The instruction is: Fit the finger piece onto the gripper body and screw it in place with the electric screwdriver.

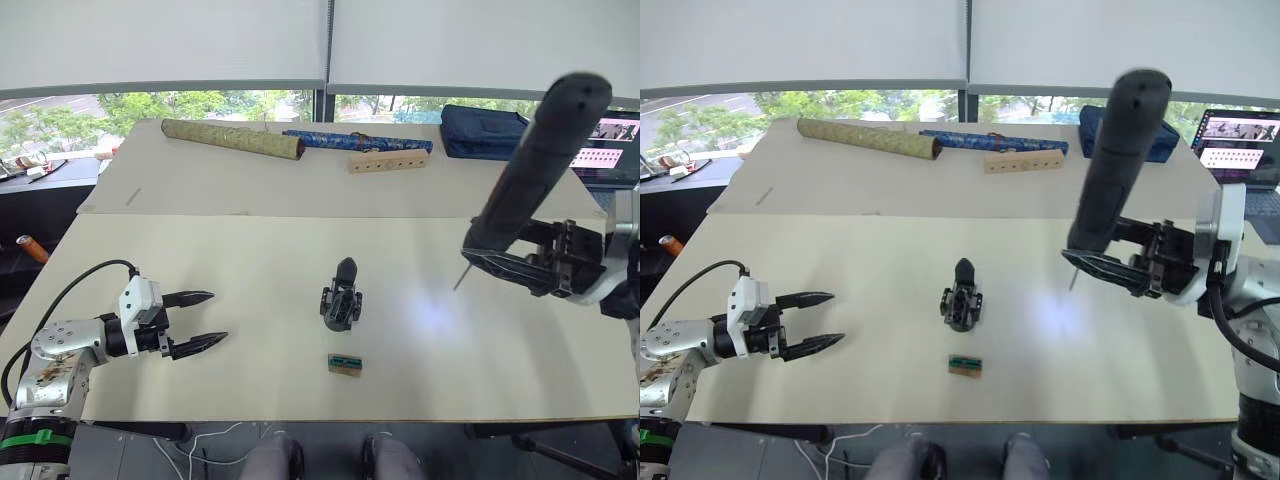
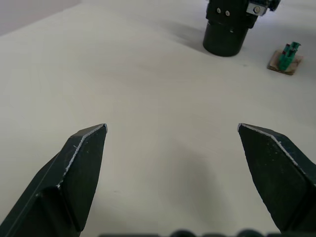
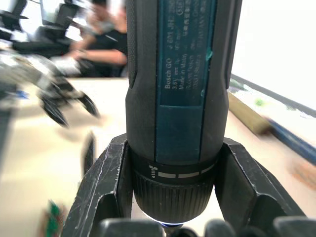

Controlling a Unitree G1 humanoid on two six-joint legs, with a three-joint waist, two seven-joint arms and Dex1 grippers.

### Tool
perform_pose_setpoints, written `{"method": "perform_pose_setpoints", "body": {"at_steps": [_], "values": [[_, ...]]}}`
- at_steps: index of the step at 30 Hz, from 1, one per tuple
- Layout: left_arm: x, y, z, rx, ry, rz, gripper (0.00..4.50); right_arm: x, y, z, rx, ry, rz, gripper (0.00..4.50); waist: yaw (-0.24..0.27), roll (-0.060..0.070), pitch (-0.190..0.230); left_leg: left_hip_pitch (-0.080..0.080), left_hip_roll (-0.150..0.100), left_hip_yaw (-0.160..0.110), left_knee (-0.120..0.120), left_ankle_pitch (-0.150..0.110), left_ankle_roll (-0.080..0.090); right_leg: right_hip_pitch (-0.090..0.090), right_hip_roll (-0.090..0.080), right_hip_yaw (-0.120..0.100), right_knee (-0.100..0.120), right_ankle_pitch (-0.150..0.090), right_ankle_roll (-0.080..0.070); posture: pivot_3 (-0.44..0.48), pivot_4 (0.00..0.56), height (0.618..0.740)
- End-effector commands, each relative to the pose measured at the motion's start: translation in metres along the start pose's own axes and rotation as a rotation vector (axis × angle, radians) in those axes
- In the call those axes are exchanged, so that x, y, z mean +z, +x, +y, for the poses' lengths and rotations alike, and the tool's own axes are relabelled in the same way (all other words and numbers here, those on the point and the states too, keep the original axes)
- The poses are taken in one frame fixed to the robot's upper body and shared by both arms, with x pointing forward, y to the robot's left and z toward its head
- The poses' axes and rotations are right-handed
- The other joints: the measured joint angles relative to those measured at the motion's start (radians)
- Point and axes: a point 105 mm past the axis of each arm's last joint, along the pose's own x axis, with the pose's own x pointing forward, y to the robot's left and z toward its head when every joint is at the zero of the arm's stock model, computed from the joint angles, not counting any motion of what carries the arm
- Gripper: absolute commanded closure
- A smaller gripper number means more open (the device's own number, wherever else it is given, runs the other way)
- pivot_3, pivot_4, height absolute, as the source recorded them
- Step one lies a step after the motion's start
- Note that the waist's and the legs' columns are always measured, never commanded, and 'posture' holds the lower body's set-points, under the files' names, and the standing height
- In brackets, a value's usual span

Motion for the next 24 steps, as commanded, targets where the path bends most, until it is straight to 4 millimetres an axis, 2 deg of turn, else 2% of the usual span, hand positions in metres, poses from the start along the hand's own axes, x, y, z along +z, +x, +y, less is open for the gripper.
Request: {"method": "perform_pose_setpoints", "body": {"at_steps": [1, 3, 7, 10, 12, 16, 20, 24], "values": [[0.002, -0.003, -0.006, -0.037, 0.042, -0.009, 0.01, 0.011, -0.013, -0.002, -0.079, -0.09, -0.043, 2.6, -0.004, 0.0, 0.0, 0.0, 0.0, 0.001, 0.0, 0.0, 0.0, 0.0, 0.001, 0.0, 0.0, 0.0, 0.0, 0.0, 0.15, 0.74], [-0.001, -0.001, -0.013, -0.067, 0.041, -0.009, 0.01, 0.011, -0.011, 0.001, -0.086, -0.096, -0.055, 2.6, -0.01, 0.001, 0.001, 0.001, 0.0, 0.001, 0.0, 0.0, -0.001, 0.0, 0.002, 0.0, 0.0, 0.0, 0.0, 0.0, 0.15, 0.74], [0.008, 0.017, -0.037, -0.197, 0.049, -0.053, 0.01, 0.024, 0.006, 0.014, -0.017, -0.099, -0.107, 2.6, -0.011, 0.004, 0.004, 0.002, 0.0, 0.001, 0.0, 0.0, -0.001, 0.001, 0.001, 0.0, 0.001, 0.0, 0.0, 0.0, 0.15, 0.74], [0.01, 0.026, -0.05, -0.271, 0.077, -0.056, 0.01, 0.035, 0.022, 0.03, 0.057, -0.091, -0.15, 2.6, -0.01, 0.005, 0.005, 0.002, 0.001, 0.001, 0.0, 0.0, -0.001, 0.001, 0.002, 0.0, 0.001, 0.0, 0.0, 0.0, 0.15, 0.74], [0.013, 0.04, -0.061, -0.325, 0.102, -0.061, 0.01, 0.04, 0.033, 0.046, 0.138, -0.067, -0.177, 2.6, -0.008, 0.005, 0.005, 0.002, 0.001, 0.001, 0.0, 0.0, -0.001, 0.001, 0.002, 0.0, 0.001, 0.0, 0.0, 0.0, 0.15, 0.74], [0.014, 0.063, -0.077, -0.368, 0.118, -0.077, 0.01, 0.043, 0.049, 0.07, 0.257, -0.018, -0.217, 2.6, 0.0, 0.004, 0.005, 0.002, 0.0, 0.001, 0.001, 0.0, 0.0, 0.002, 0.002, 0.0, 0.0, 0.0, 0.0, 0.0, 0.15, 0.74], [0.011, 0.078, -0.091, -0.421, 0.134, -0.065, 0.01, 0.044, 0.065, 0.09, 0.336, 0.037, -0.26, 2.6, 0.001, 0.004, 0.005, 0.001, 0.0, 0.0, 0.002, 0.0, 0.0, 0.002, 0.002, 0.0, 0.0, 0.0, 0.0, 0.0, 0.15, 0.74], [0.009, 0.092, -0.093, -0.419, 0.157, -0.041, 0.01, 0.039, 0.078, 0.1, 0.363, 0.08, -0.277, 2.6, 0.001, 0.004, 0.005, 0.001, 0.0, 0.0, 0.002, 0.0, 0.0, 0.002, 0.002, 0.0, 0.0, 0.0, 0.0, 0.0, 0.15, 0.74]]}}
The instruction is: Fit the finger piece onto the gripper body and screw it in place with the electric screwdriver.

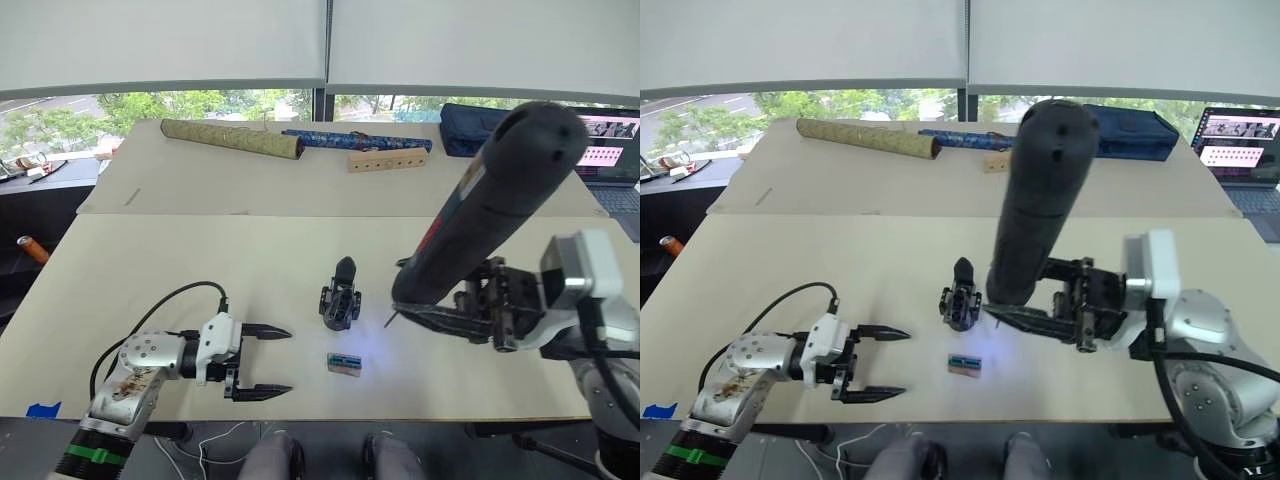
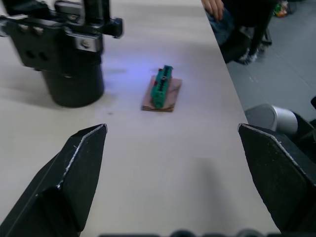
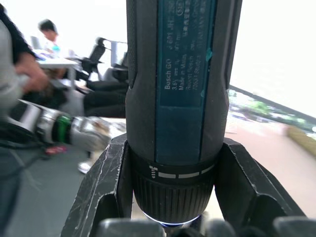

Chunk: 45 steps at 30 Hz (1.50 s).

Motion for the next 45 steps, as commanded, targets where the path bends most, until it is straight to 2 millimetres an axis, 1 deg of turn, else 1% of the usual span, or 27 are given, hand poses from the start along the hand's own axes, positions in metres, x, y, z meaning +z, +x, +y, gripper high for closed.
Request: {"method": "perform_pose_setpoints", "body": {"at_steps": [1, 5, 9, 17, 20, 24, 31, 45], "values": [[0.004, 0.009, 0.005, 0.018, 0.044, 0.006, 0.01, 0.006, 0.013, 0.007, 0.04, -0.027, -0.051, 2.6, -0.001, 0.0, 0.0, 0.0, 0.0, 0.0, 0.0, 0.0, 0.0, 0.0, 0.0, 0.0, 0.0, 0.0, 0.0, 0.0, 0.15, 0.74], [-0.001, 0.019, -0.003, -0.02, 0.056, 0.018, 0.01, -0.005, 0.016, 0.01, 0.061, -0.003, -0.067, 2.6, -0.001, 0.0, 0.0, 0.0, 0.0, 0.0, 0.0, 0.0, 0.0, 0.0, 0.001, 0.0, 0.0, 0.0, 0.0, 0.0, 0.15, 0.74], [-0.004, 0.027, -0.003, -0.017, 0.049, 0.011, 0.01, -0.012, 0.019, 0.012, 0.084, -0.009, -0.066, 2.6, 0.0, 0.0, 0.0, -0.001, 0.0, 0.0, 0.001, 0.0, 0.0, 0.0, 0.002, 0.0, 0.0, 0.0, 0.0, 0.0, 0.15, 0.74], [-0.007, 0.035, -0.005, -0.03, 0.032, 0.013, 0.01, -0.031, 0.022, 0.01, 0.095, 0.009, -0.036, 2.6, -0.001, 0.0, 0.0, 0.0, 0.001, 0.0, 0.001, 0.0, 0.0, 0.0, 0.003, 0.001, 0.001, 0.0, 0.0, 0.0, 0.15, 0.74], [-0.008, 0.035, -0.004, -0.005, 0.02, 0.014, 0.01, -0.033, 0.024, 0.009, 0.1, 0.006, -0.034, 2.6, -0.001, 0.0, 0.0, 0.0, 0.001, 0.0, 0.001, 0.0, 0.0, 0.0, 0.003, 0.001, 0.001, 0.0, 0.0, 0.0, 0.15, 0.74], [-0.011, 0.034, -0.008, -0.007, 0.012, 0.03, 0.01, -0.037, 0.026, 0.007, 0.102, 0.0, -0.024, 2.6, -0.001, 0.0, 0.0, 0.0, 0.001, 0.0, 0.001, 0.0, 0.0, 0.0, 0.003, 0.001, 0.001, 0.0, 0.0, 0.0, 0.15, 0.74], [-0.013, 0.034, -0.006, 0.008, 0.001, 0.04, 0.01, -0.043, 0.029, 0.006, 0.112, -0.01, -0.017, 2.6, -0.001, 0.0, 0.0, 0.001, 0.001, 0.0, 0.001, 0.0, 0.0, 0.0, 0.003, 0.001, 0.001, 0.0, 0.0, 0.0, 0.15, 0.74], [-0.017, 0.031, -0.003, 0.015, 0.001, 0.058, 0.01, -0.055, 0.026, 0.003, 0.109, -0.018, -0.004, 2.6, -0.001, 0.0, 0.0, 0.002, 0.001, 0.0, 0.001, 0.001, -0.001, 0.001, 0.004, 0.002, 0.002, 0.0, 0.0, 0.0, 0.15, 0.74]]}}
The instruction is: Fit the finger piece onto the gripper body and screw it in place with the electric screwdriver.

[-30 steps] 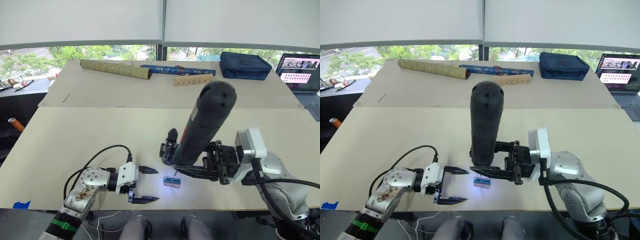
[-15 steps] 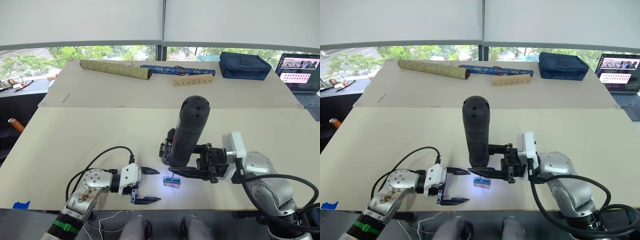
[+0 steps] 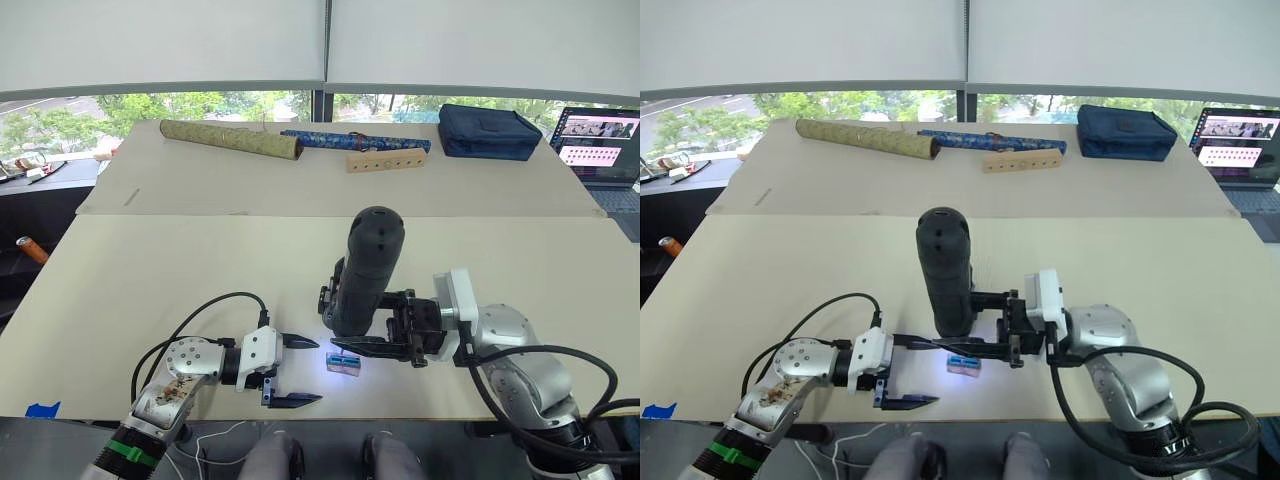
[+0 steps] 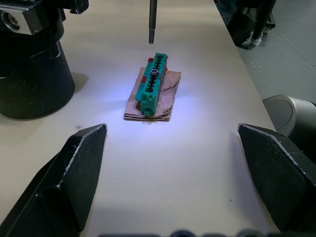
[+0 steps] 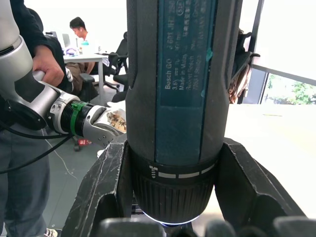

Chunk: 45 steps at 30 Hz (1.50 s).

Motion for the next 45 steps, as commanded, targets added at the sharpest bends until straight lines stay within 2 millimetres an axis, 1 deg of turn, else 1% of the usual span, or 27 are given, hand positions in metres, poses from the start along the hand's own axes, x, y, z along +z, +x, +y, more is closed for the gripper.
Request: {"method": "perform_pose_setpoints", "body": {"at_steps": [1, 8, 31, 45], "values": [[-0.004, -0.002, 0.001, 0.002, -0.006, 0.021, 0.01, 0.01, 0.001, 0.001, 0.02, -0.067, -0.037, 2.6, 0.0, 0.0, 0.0, 0.0, 0.0, 0.0, 0.0, 0.0, 0.0, 0.0, 0.0, 0.0, 0.0, 0.0, 0.0, 0.0, 0.15, 0.74], [-0.005, -0.002, 0.002, 0.01, -0.004, 0.023, 0.01, 0.004, 0.0, 0.003, 0.029, -0.058, -0.029, 2.6, 0.0, 0.0, 0.0, 0.0, 0.0, 0.0, 0.0, 0.0, 0.0, 0.0, 0.0, 0.0, 0.0, 0.0, 0.0, 0.0, 0.15, 0.74], [-0.007, 0.003, 0.002, 0.008, -0.008, 0.012, 0.01, -0.003, -0.002, 0.005, 0.021, -0.047, -0.03, 2.6, 0.001, 0.0, 0.0, 0.001, 0.0, 0.0, 0.0, 0.0, 0.0, 0.001, 0.0, 0.001, 0.001, 0.0, 0.0, 0.0, 0.15, 0.74], [-0.003, 0.016, 0.002, -0.016, 0.001, -0.014, 0.01, -0.003, -0.004, 0.002, 0.017, -0.048, -0.026, 2.6, 0.005, 0.0, 0.0, 0.001, 0.0, 0.0, 0.001, 0.0, 0.0, 0.001, 0.0, 0.001, 0.001, 0.0, 0.0, 0.0, 0.15, 0.74]]}}
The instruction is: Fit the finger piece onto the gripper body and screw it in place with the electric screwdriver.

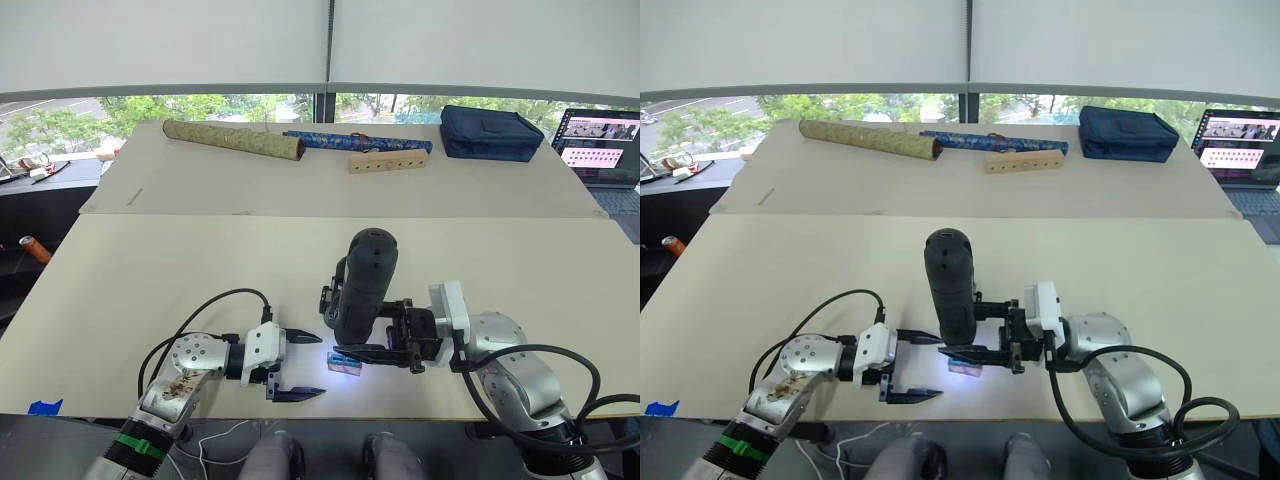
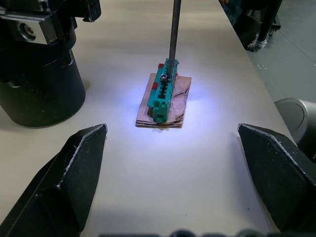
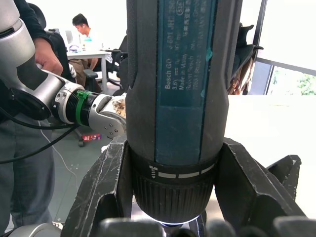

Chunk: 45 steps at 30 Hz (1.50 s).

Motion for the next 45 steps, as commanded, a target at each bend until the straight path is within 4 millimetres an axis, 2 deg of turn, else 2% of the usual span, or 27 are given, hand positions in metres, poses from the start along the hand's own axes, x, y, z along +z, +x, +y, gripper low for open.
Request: {"method": "perform_pose_setpoints", "body": {"at_steps": [1, 32, 39, 45], "values": [[-0.005, 0.008, -0.005, -0.022, -0.02, 0.006, 0.01, 0.014, 0.0, 0.0, 0.009, -0.063, -0.038, 2.6, 0.0, 0.0, 0.0, 0.0, 0.0, 0.0, 0.0, 0.0, 0.0, 0.0, 0.0, 0.0, 0.0, 0.0, 0.0, 0.0, 0.15, 0.74], [-0.004, 0.013, -0.005, -0.023, -0.035, 0.005, 0.01, 0.015, -0.003, 0.002, 0.046, -0.021, -0.02, 2.6, 0.001, 0.0, 0.0, 0.0, 0.0, 0.0, 0.0, 0.0, 0.0, 0.0, 0.0, 0.0, 0.0, 0.0, 0.0, 0.0, 0.15, 0.74], [-0.004, 0.013, -0.005, -0.02, -0.042, 0.006, 0.01, 0.025, -0.001, -0.003, 0.032, -0.051, -0.065, 2.6, 0.0, 0.0, 0.0, 0.0, 0.0, 0.0, 0.0, 0.0, 0.0, 0.0, 0.0, 0.0, 0.0, 0.0, 0.0, 0.0, 0.15, 0.74], [-0.004, 0.013, -0.006, -0.021, -0.044, 0.008, 0.01, 0.022, -0.001, -0.006, 0.025, -0.06, -0.046, 2.6, 0.001, 0.0, 0.0, 0.0, 0.0, 0.0, 0.0, 0.0, 0.0, 0.0, 0.0, 0.0, 0.0, 0.0, 0.0, 0.0, 0.15, 0.74]]}}
